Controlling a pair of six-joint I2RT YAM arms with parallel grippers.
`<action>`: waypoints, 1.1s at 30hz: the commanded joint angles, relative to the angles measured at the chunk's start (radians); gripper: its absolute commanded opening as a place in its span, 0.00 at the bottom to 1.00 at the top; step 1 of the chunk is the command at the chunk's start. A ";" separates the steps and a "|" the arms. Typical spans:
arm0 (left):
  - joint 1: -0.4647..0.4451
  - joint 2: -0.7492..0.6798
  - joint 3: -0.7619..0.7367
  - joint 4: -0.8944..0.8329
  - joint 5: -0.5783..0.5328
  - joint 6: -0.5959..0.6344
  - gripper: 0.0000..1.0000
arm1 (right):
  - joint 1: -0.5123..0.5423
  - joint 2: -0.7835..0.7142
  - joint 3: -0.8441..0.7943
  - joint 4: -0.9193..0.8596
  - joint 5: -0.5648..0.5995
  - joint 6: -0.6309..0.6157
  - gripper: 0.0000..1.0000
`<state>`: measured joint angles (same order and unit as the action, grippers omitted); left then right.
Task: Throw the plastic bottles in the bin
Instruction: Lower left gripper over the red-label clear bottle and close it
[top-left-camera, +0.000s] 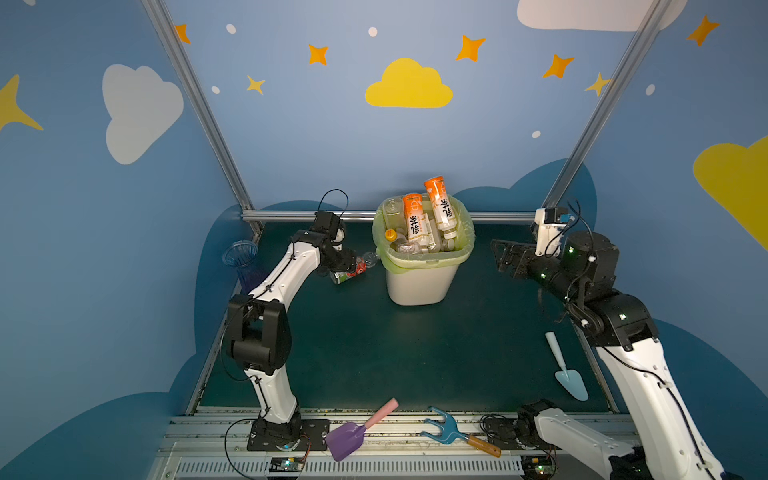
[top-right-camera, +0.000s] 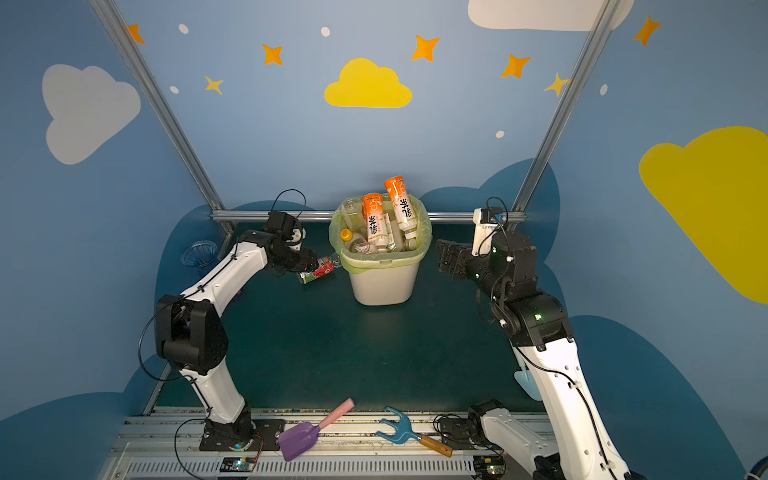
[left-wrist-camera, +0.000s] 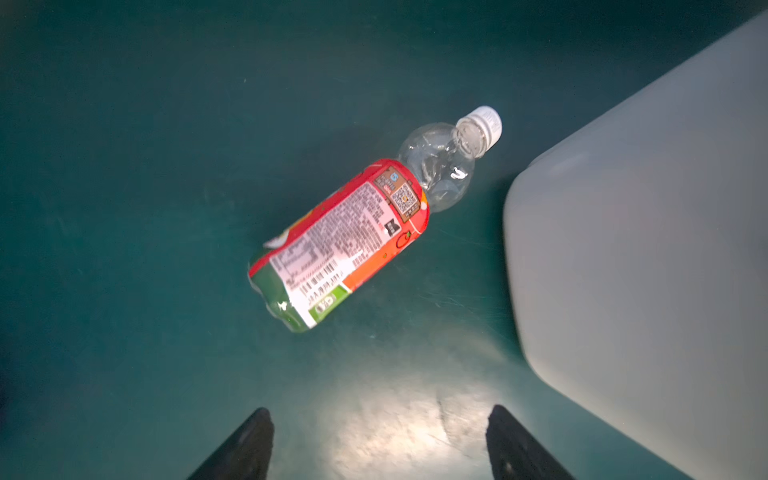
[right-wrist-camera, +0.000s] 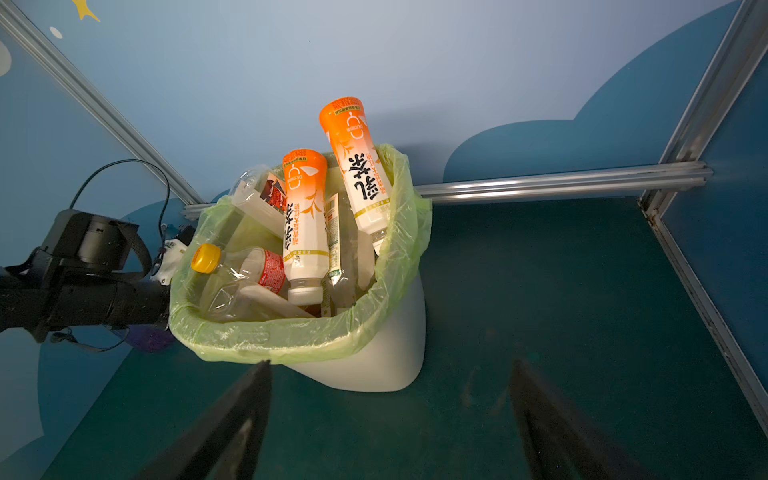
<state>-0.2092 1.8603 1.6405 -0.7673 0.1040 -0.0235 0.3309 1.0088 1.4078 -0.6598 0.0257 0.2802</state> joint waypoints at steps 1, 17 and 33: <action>-0.007 0.063 0.088 -0.031 -0.104 0.111 0.84 | -0.021 -0.003 0.004 -0.052 -0.033 0.014 0.89; -0.021 0.452 0.550 -0.226 -0.111 0.146 0.87 | -0.152 -0.046 0.019 -0.122 -0.097 -0.020 0.89; -0.042 0.543 0.612 -0.306 -0.136 0.165 0.88 | -0.239 -0.030 0.004 -0.129 -0.197 -0.018 0.89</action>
<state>-0.2451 2.4008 2.2650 -1.0431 -0.0284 0.1356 0.0994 0.9764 1.4078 -0.7788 -0.1398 0.2649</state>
